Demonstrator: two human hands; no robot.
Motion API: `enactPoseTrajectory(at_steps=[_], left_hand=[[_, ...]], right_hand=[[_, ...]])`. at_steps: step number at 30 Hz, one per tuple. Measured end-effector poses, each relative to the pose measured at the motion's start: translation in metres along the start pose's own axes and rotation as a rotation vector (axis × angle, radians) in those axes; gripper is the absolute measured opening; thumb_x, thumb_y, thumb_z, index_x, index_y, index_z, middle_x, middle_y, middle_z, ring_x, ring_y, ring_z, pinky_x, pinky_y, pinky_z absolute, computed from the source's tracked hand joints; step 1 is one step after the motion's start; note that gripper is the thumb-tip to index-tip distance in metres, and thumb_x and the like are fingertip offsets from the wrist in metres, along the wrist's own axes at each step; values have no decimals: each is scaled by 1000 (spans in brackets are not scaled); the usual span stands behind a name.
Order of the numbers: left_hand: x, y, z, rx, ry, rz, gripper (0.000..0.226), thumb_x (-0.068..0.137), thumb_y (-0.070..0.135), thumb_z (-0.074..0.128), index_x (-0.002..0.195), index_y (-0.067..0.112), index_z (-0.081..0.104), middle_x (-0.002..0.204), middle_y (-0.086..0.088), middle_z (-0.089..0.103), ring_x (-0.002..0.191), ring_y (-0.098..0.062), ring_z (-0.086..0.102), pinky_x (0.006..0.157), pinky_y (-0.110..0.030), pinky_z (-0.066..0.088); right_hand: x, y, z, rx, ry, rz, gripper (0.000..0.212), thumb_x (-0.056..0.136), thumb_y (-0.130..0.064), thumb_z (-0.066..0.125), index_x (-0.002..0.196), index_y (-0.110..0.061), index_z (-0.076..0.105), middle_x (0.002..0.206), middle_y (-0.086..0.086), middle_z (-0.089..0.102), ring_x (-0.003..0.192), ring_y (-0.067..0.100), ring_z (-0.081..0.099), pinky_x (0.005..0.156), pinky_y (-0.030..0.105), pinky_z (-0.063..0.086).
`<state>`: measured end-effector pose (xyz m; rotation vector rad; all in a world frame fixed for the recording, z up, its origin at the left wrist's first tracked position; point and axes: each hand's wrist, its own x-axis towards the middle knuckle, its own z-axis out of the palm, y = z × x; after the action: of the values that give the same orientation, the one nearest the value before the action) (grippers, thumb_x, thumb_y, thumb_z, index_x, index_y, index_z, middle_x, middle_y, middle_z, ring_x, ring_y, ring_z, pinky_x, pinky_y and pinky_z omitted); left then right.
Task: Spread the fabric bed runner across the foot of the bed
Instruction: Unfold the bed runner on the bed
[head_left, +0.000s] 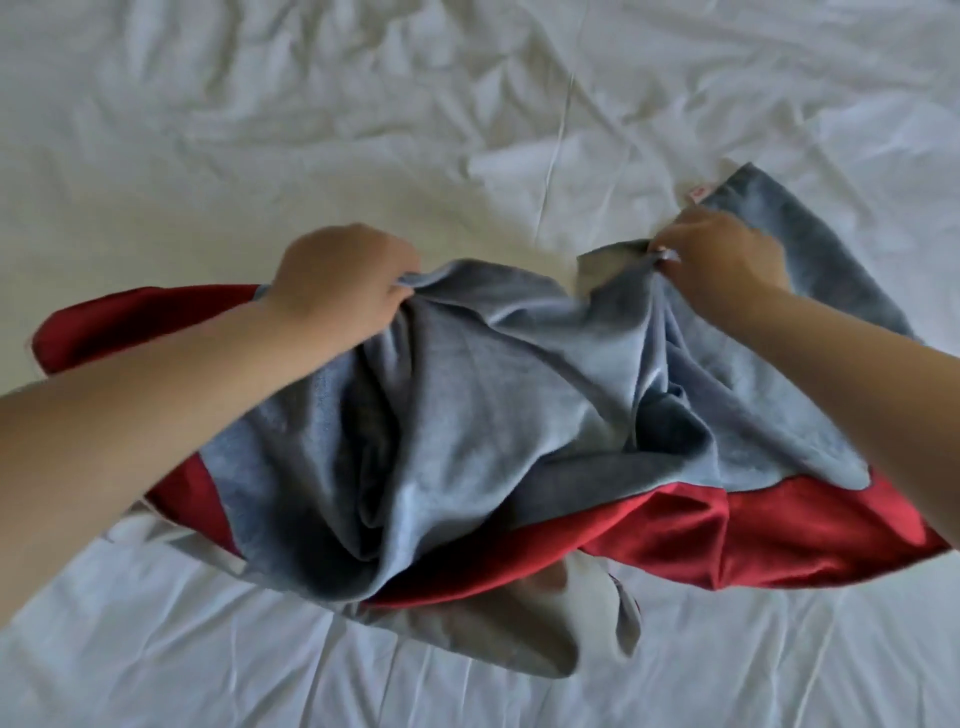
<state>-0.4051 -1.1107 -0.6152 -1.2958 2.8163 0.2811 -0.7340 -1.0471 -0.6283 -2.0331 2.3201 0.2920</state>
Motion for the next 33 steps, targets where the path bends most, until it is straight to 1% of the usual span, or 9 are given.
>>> enactPoseTrajectory(at_steps=[4, 9, 14, 16, 19, 21, 24, 28, 33], left_hand=[[16, -34, -4, 41, -2, -69, 14, 89, 18, 56, 76, 14, 61, 76, -14, 60, 75, -36, 58, 58, -34, 39], [45, -48, -2, 163, -51, -105, 17, 93, 13, 51, 83, 5, 63, 76, -15, 61, 70, -33, 56, 53, -33, 36], [58, -47, 7, 181, -62, -154, 20, 92, 12, 52, 74, 7, 59, 69, -12, 57, 62, -30, 52, 51, -29, 32], [56, -45, 11, 151, -30, -111, 18, 92, 21, 51, 81, 10, 61, 71, -10, 58, 64, -30, 54, 51, -29, 35], [48, -50, 12, 116, 57, -70, 37, 90, 45, 49, 104, 14, 63, 90, -8, 65, 77, -31, 61, 56, -28, 39], [39, -57, 9, 120, 120, -60, 48, 88, 52, 45, 113, 14, 61, 99, -10, 66, 84, -33, 62, 59, -31, 43], [23, -69, 5, 120, 176, -51, 53, 87, 54, 41, 116, 13, 59, 103, -11, 67, 90, -34, 62, 64, -38, 49], [-4, -89, 4, 111, 183, -88, 54, 89, 55, 37, 118, 15, 58, 107, -9, 67, 93, -32, 62, 65, -37, 49], [-39, -124, 15, 129, 124, -181, 53, 90, 55, 36, 111, 14, 61, 99, -8, 68, 86, -31, 63, 62, -35, 50]], right_hand=[[14, -1, -7, 47, 61, 190, 20, 93, -21, 47, 94, -18, 66, 104, 11, 61, 86, 33, 60, 59, 33, 39], [33, -14, -12, 35, 88, 263, 21, 87, -13, 47, 91, -15, 67, 86, 12, 61, 75, 31, 57, 57, 32, 40], [43, -35, -7, -51, -99, 332, 24, 85, -7, 53, 106, -11, 62, 103, 15, 60, 96, 35, 59, 65, 33, 41], [43, -52, -7, -38, -140, 331, 34, 83, -10, 57, 117, -13, 55, 112, 14, 55, 105, 34, 55, 69, 35, 42], [44, -81, -16, 19, -119, 242, 48, 81, -18, 60, 128, -17, 46, 121, 12, 49, 109, 34, 51, 72, 38, 41], [46, -102, -24, 66, -56, 113, 48, 84, -23, 57, 130, -19, 45, 124, 10, 49, 108, 32, 52, 73, 39, 41], [47, -140, -36, 178, 15, -77, 46, 88, -31, 53, 132, -21, 44, 126, 7, 51, 110, 29, 52, 79, 38, 41], [45, -200, -46, 243, 47, -265, 41, 93, -38, 47, 131, -22, 46, 126, 4, 52, 112, 26, 52, 83, 38, 43], [43, -269, -43, 246, 4, -414, 39, 95, -42, 43, 128, -22, 49, 119, 3, 56, 109, 25, 53, 82, 36, 41]])
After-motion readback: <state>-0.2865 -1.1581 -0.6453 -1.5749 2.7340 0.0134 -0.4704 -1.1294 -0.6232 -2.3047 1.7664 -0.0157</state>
